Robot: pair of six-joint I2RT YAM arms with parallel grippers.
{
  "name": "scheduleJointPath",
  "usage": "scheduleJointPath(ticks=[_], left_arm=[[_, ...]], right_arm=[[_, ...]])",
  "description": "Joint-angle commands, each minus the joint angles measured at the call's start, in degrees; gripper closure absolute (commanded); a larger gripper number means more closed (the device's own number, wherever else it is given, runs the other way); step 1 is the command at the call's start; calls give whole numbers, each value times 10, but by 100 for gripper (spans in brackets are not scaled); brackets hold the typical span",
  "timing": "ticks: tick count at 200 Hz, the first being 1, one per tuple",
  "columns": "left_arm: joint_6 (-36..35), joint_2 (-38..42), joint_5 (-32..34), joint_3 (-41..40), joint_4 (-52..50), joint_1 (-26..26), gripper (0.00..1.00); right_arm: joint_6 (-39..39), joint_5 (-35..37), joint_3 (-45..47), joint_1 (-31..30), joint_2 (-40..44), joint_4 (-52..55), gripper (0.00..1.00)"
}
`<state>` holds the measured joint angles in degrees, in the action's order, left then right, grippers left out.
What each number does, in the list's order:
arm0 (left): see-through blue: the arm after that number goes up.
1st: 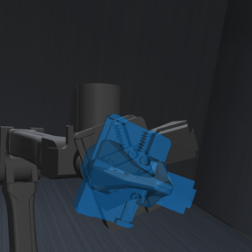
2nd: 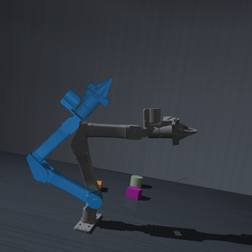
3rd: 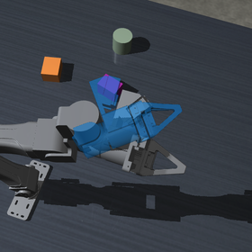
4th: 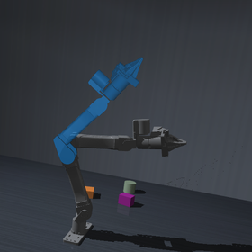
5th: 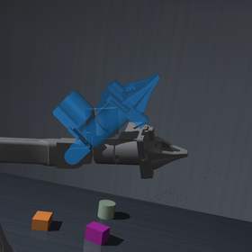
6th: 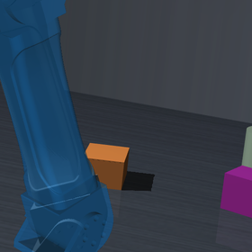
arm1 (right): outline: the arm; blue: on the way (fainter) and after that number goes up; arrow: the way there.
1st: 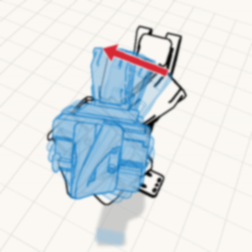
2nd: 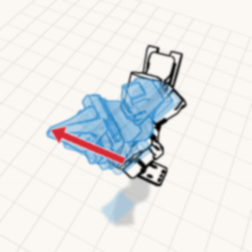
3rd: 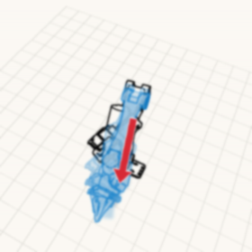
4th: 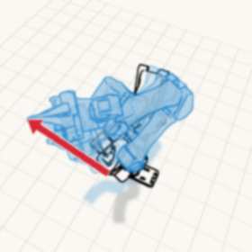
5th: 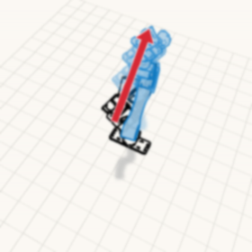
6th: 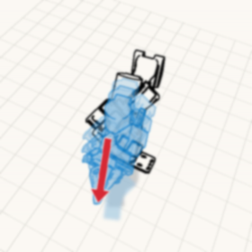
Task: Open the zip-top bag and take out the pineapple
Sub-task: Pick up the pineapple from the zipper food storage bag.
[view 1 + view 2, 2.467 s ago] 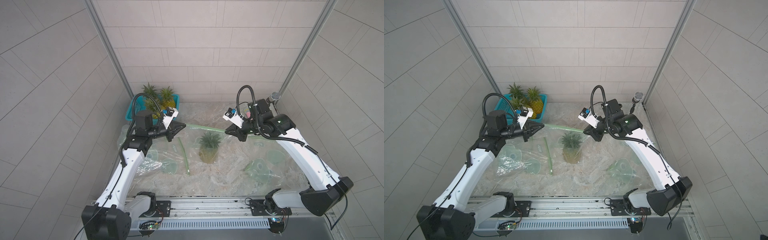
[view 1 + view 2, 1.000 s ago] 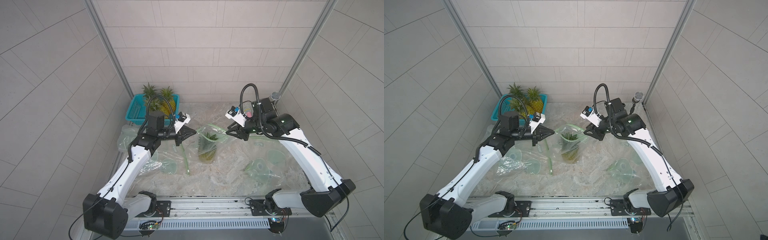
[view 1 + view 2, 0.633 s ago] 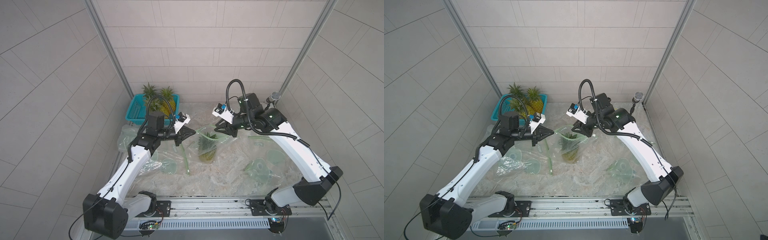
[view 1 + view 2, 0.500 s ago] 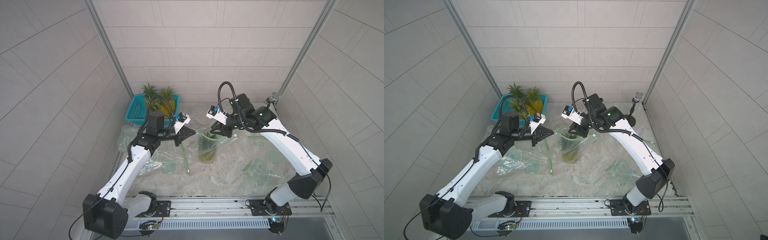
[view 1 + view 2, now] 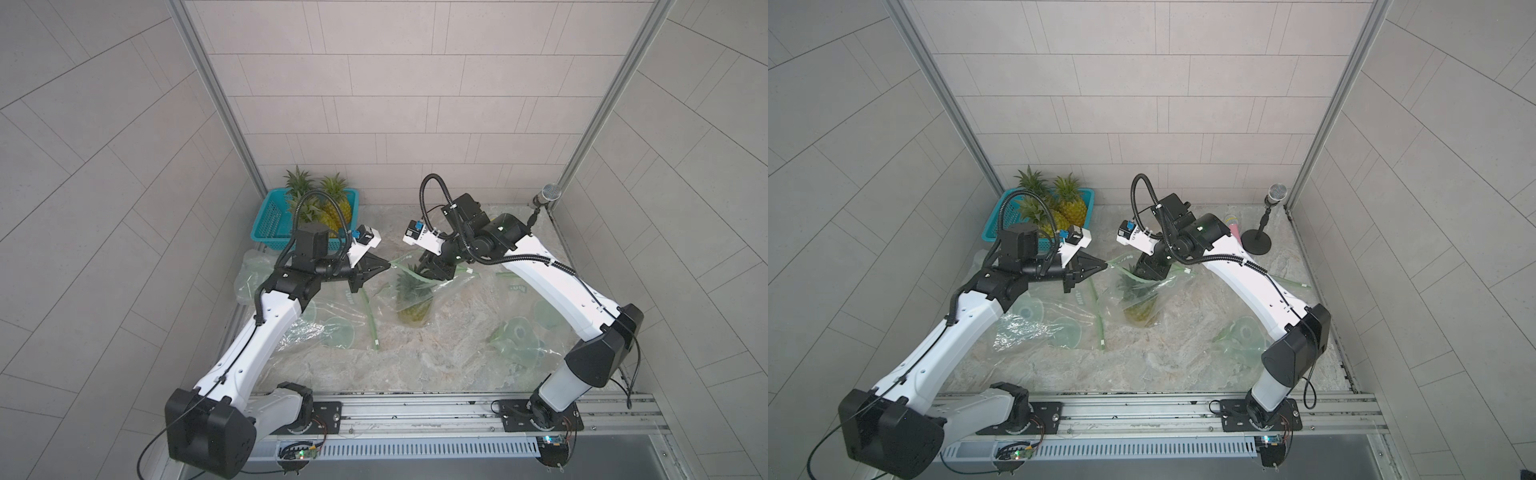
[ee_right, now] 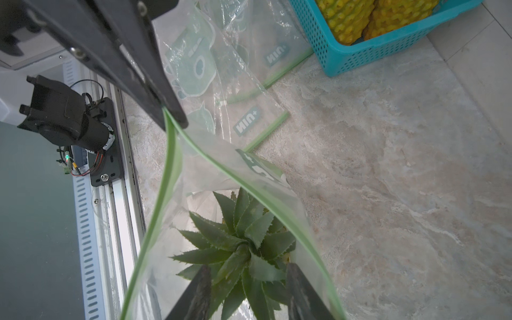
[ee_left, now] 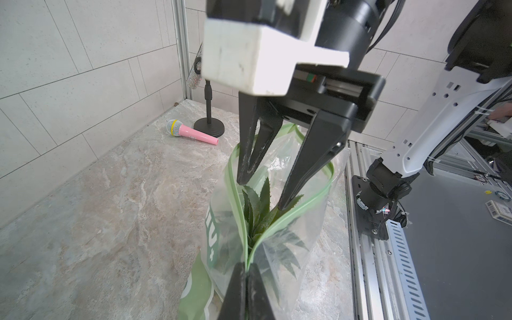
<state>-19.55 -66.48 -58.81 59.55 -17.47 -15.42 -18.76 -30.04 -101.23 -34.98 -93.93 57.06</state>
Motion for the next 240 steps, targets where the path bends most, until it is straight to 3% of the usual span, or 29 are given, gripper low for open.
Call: scheduleJointPath(ticks=[1,95,156,172,192,200,211,226,240], left_arm=[[-17,5,-1,16,-9,-1,100],[-27,4,5,21,-24,-1,100],[-30,4,10,22,-27,-1,100],[-30,3,9,23,-27,-1,100],[-30,4,12,22,-27,0,100],[-29,5,16,22,-27,0,96],[-24,6,23,22,-24,0,81],[11,10,40,14,7,1,67],[82,17,74,-3,71,6,62]], right_arm=[[14,17,12,-7,-6,-3,51],[22,21,49,-21,-21,-12,45],[22,56,72,-32,-39,-12,48],[23,66,76,-32,-40,-10,57],[21,68,75,-32,-36,-6,76],[17,65,74,-32,-33,-3,88],[15,66,73,-32,-28,-2,100],[18,69,81,-30,-12,-17,100],[29,69,92,-25,9,-42,100]])
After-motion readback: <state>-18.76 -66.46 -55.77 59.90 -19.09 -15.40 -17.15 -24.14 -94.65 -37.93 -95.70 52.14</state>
